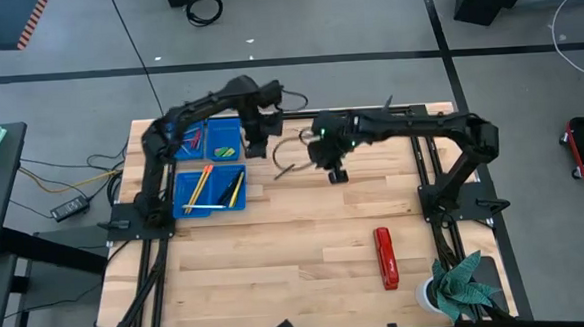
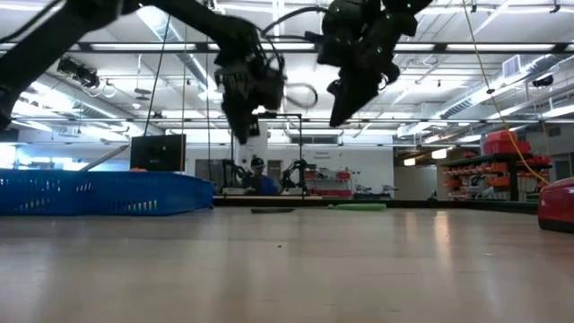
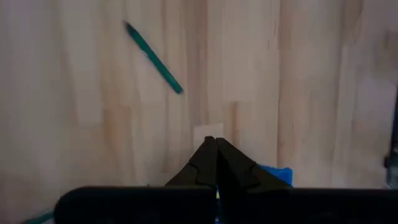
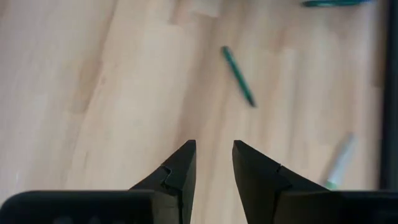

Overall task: Sort crayons/erasers/pens/pencils in bins
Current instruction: Put the green crayon into the top left blue bin

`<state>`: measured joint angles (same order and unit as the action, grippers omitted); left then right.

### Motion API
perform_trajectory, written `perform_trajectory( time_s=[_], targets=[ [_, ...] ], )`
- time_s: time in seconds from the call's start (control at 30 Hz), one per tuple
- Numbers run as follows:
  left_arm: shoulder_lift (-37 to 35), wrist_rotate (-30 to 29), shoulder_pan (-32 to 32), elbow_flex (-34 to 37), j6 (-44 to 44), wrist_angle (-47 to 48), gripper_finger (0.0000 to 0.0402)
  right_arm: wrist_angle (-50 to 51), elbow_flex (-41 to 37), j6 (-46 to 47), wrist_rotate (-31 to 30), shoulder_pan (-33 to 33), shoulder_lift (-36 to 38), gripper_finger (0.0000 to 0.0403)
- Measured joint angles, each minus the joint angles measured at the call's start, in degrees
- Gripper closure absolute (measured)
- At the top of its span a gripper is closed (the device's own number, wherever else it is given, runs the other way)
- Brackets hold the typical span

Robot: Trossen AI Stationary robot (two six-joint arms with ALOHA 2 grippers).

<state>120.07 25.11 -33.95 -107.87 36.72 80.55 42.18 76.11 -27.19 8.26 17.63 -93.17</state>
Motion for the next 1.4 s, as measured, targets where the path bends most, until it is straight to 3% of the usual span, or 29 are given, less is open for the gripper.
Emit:
perform_trajectory(
  time_s=[0.2, 0.33, 0.47, 0.6, 0.77, 1.03, 1.3, 1.4],
  targets=[
    [-7.5, -2.4, 0.1, -0.1, -5.9, -1.2, 0.0385, -14.4, -8.7, -2.1, -1.3, -4.4, 0.0, 0.0291],
    [-11.1, -8.5, -0.2, -0.1, -8.0, -0.7, 0.0373, -17.8, -10.0, -6.3, -4.2, -5.9, 0.0, 0.0291],
    [-14.1, -8.3, -1.3, 0.8, -6.0, -0.5, 0.0379, -18.7, -9.1, -5.4, -4.8, -5.7, -1.7, 0.0291],
    [-17.7, -5.0, -3.4, 5.2, -3.1, -1.4, 0.0388, -18.3, -5.3, -7.0, -4.8, -5.3, -6.7, 0.0286],
    [-24.5, -1.9, -7.1, 17.4, -2.0, -9.8, 0.0390, -13.4, 4.3, -8.9, -4.8, -4.1, -16.3, 0.0269],
    [-35.1, -2.0, -11.7, 35.6, -8.9, -27.8, 0.0386, -0.7, 18.4, -10.0, 0.6, 0.5, -27.5, 0.0270],
    [-41.1, -1.8, -11.6, 46.2, -13.9, -51.4, 0.0385, 2.4, 24.8, -10.9, 1.0, 1.9, -34.5, 0.0269],
    [-41.8, -3.5, -11.6, 47.6, -14.4, -52.8, 0.0377, 4.3, 25.8, -11.2, 0.9, 1.9, -37.0, 0.0269]
  ],
)
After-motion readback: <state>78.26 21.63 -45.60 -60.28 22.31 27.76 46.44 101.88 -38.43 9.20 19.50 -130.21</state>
